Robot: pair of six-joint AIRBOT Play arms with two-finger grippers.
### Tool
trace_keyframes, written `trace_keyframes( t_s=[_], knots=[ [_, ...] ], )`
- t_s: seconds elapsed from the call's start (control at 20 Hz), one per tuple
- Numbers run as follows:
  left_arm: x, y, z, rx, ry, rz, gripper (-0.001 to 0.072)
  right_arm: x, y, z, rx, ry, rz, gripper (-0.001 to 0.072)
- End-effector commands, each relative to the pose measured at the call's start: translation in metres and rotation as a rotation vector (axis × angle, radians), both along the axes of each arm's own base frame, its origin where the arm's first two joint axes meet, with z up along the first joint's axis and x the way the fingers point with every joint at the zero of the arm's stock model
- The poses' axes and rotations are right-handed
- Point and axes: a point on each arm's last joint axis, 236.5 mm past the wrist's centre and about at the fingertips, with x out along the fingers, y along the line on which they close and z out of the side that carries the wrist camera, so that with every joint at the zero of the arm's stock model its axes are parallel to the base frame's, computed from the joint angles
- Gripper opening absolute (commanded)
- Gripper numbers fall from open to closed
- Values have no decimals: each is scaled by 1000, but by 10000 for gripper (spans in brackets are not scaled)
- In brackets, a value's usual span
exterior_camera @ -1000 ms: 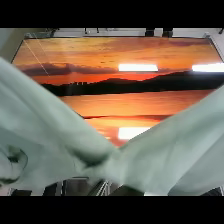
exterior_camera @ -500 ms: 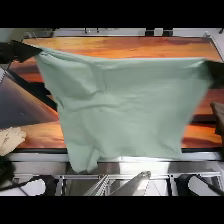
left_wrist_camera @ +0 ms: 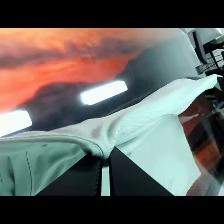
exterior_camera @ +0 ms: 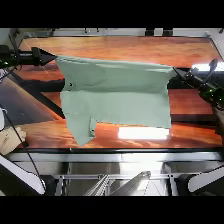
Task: Fold the shirts.
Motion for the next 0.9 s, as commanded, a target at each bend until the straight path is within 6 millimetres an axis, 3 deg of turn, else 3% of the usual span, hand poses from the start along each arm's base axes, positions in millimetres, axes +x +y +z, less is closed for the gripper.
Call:
trace_keyframes(
  t_s=[0.0,0.2,0.55,0.85],
  knots=[
    [-3,2,-47,-15,136,10,18,-4,9,-28,13,131,73,21],
    [-30,6,-109,124,325,0,19,-33,24,-72,-94,311,190,21],
    [-46,-3,-150,119,454,9,18,-60,28,-107,-161,476,259,21],
    [-60,-18,-173,118,570,-16,15,-71,31,-120,-138,546,286,23]
  ],
)
